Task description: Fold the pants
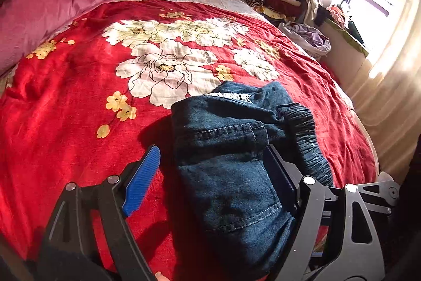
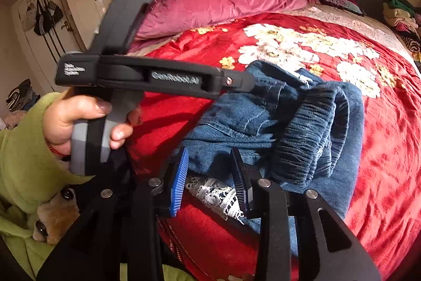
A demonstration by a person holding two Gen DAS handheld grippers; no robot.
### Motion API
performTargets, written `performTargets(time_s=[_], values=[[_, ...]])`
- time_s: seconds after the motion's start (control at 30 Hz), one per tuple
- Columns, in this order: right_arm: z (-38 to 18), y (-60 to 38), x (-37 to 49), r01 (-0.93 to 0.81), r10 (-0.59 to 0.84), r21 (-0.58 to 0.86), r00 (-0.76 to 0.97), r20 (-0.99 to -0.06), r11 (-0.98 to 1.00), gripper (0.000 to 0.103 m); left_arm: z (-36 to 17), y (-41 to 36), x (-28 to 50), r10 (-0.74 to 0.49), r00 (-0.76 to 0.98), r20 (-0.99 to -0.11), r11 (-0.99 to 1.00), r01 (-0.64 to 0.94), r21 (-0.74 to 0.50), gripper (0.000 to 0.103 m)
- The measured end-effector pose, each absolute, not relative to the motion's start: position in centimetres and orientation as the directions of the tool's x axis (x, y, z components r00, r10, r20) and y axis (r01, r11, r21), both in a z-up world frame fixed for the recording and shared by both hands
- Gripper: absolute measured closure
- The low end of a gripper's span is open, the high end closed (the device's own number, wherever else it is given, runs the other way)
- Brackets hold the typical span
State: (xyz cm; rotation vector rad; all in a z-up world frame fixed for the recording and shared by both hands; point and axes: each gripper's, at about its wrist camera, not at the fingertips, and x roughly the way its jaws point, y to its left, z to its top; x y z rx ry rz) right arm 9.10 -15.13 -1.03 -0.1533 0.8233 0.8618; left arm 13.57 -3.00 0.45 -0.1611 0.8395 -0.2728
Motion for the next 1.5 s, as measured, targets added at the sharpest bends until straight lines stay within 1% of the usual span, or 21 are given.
performTargets(time_s=[0.1, 0.17, 0.23, 0.33, 0.4, 0.6, 0.67, 0.77, 0.83, 0.87, 0.9, 0.93, 1.23, 1.5], values=[[-3.7, -14.8, 10.2, -0.686, 0.571, 0.234, 0.315, -0.758, 0.689, 0.071, 0.4, -2.6, 13.4, -0.300, 0.636, -0.711, 0.953, 0.167, -0.253, 0.030], [-4.0, -15.1, 10.2, -0.672, 0.586, 0.264, 0.310, -0.749, 0.692, 0.071, 0.4, -2.5, 13.4, -0.304, 0.636, -0.709, 0.952, 0.166, -0.259, 0.030], [-3.7, -15.2, 10.0, -0.677, 0.581, 0.252, 0.314, -0.751, 0.692, 0.071, 0.5, -2.6, 13.2, -0.306, 0.638, -0.707, 0.951, 0.169, -0.260, 0.029], [-2.0, -15.7, 9.2, -0.699, 0.598, 0.230, 0.340, -0.726, 0.677, 0.065, 0.9, -2.8, 12.8, -0.306, 0.645, -0.700, 0.951, 0.175, -0.255, 0.026], [-1.0, -16.4, 8.4, -0.709, 0.614, 0.225, 0.355, -0.705, 0.669, 0.057, 1.3, -2.8, 12.4, -0.304, 0.653, -0.694, 0.952, 0.174, -0.253, 0.024], [1.0, -18.6, 7.5, -0.694, 0.605, 0.194, 0.415, -0.679, 0.694, 0.056, 2.4, -2.3, 11.6, -0.296, 0.673, -0.678, 0.953, 0.161, -0.256, 0.020], [1.5, -19.7, 7.2, -0.676, 0.600, 0.190, 0.443, -0.667, 0.711, 0.048, 2.7, -2.1, 11.2, -0.292, 0.679, -0.673, 0.954, 0.156, -0.257, 0.018], [2.4, -20.6, 7.5, -0.653, 0.593, 0.191, 0.476, -0.649, 0.733, 0.048, 3.2, -2.0, 10.9, -0.291, 0.687, -0.666, 0.954, 0.156, -0.256, 0.016], [2.9, -21.3, 7.7, -0.636, 0.583, 0.184, 0.503, -0.638, 0.750, 0.048, 3.5, -1.9, 10.6, -0.287, 0.693, -0.661, 0.955, 0.156, -0.251, 0.013], [3.0, -21.7, 7.7, -0.627, 0.580, 0.185, 0.514, -0.631, 0.757, 0.046, 3.7, -1.9, 10.5, -0.287, 0.696, -0.658, 0.955, 0.158, -0.250, 0.013], [3.3, -22.1, 7.8, -0.616, 0.576, 0.187, 0.527, -0.625, 0.766, 0.028, 3.9, -1.8, 10.3, -0.287, 0.698, -0.656, 0.955, 0.158, -0.249, 0.012], [3.4, -22.4, 8.0, -0.599, 0.566, 0.185, 0.547, -0.617, 0.779, 0.021, 4.0, -1.8, 10.2, -0.286, 0.700, -0.654, 0.956, 0.158, -0.248, 0.011], [4.4, -23.9, 9.2, -0.534, 0.533, 0.191, 0.615, -0.581, 0.824, 0.021, 4.6, -2.1, 9.5, -0.274, 0.710, -0.649, 0.960, 0.167, -0.224, 0.010], [3.7, -24.5, 10.0, -0.495, 0.499, 0.187, 0.631, -0.594, 0.849, 0.021, 3.9, -2.2, 9.7, -0.264, 0.697, -0.667, 0.964, 0.161, -0.214, 0.010]])
